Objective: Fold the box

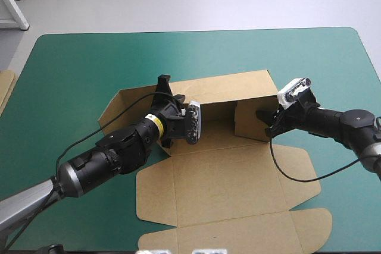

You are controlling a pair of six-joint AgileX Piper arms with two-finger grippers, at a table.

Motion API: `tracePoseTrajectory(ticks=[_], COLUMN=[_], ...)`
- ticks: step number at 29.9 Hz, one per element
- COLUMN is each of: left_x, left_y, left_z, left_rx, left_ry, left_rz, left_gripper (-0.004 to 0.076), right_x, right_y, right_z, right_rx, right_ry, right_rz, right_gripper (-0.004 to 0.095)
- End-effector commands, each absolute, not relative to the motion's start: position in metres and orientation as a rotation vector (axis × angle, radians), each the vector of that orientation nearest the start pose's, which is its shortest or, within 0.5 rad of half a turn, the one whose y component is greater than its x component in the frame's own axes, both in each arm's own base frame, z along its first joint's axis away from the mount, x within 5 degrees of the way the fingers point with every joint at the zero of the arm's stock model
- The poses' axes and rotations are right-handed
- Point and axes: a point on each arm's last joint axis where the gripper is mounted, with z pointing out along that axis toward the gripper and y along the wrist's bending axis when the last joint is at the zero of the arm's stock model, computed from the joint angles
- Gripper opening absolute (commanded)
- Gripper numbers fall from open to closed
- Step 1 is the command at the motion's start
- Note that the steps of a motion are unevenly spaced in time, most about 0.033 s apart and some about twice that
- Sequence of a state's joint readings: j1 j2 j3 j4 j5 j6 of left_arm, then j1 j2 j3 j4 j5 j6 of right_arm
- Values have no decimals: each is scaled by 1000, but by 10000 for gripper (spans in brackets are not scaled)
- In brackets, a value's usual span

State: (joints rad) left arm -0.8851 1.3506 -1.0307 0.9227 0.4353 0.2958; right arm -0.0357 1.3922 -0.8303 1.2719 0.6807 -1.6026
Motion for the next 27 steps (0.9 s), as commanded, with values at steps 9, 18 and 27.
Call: tracePoseTrajectory(ticks=[9,18,27], left_x=[208,207,207], left_y=[-217,-219,-219], left_z=[347,348,348], left_rx=[1602,1598,1601], left_ry=[1182,1163,1161], left_rz=[454,438,442], left_gripper=[-10,-10,266], right_x=[275,276,276], right_y=[58,59,59], right_z=[280,283,283], right_rx=[-685,-647,-636], right_ry=[1980,1967,1964], right_rz=[549,584,593], right_gripper=[121,-17,-17])
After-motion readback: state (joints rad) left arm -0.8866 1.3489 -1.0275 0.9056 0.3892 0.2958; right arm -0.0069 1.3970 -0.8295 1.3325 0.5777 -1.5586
